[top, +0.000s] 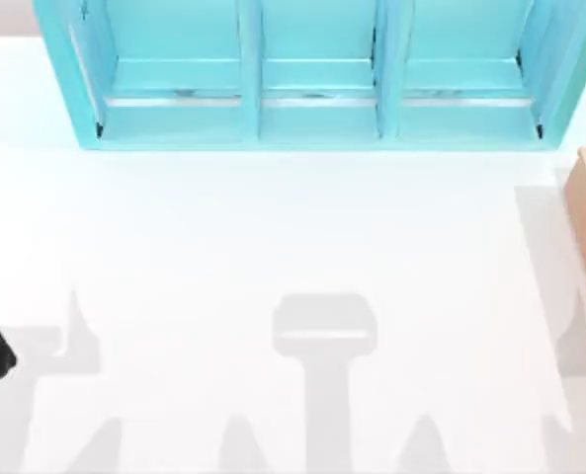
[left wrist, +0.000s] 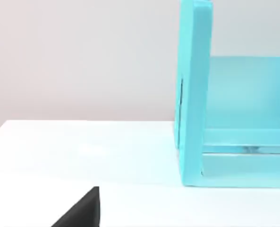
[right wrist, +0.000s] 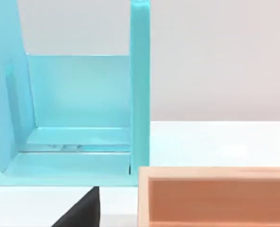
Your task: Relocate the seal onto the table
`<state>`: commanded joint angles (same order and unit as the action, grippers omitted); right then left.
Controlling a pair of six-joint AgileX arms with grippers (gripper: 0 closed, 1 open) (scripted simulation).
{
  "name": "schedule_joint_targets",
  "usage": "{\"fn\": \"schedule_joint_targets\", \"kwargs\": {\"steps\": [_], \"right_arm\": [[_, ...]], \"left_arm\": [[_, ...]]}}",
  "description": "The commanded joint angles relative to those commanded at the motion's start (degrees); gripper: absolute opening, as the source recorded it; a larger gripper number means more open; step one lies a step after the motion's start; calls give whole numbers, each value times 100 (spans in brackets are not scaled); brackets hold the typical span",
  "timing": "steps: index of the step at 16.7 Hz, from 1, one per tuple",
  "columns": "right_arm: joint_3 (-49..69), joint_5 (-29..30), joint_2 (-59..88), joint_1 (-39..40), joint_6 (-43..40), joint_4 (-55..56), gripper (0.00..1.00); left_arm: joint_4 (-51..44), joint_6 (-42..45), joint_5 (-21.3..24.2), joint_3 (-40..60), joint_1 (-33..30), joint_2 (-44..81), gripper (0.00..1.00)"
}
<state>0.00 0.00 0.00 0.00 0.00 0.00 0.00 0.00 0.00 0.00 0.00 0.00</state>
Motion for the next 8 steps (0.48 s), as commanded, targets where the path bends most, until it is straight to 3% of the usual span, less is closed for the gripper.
{"fn": "schedule_joint_targets", "kwargs": {"steps": [4,8], "right_arm": [[184,0,190,-54,-52,-183,100],[1139,-3,1288,-334,-323,-1117,100]], "left_arm": [[0,0,0,0,0,0,100],[0,0,0,0,0,0,100]]}}
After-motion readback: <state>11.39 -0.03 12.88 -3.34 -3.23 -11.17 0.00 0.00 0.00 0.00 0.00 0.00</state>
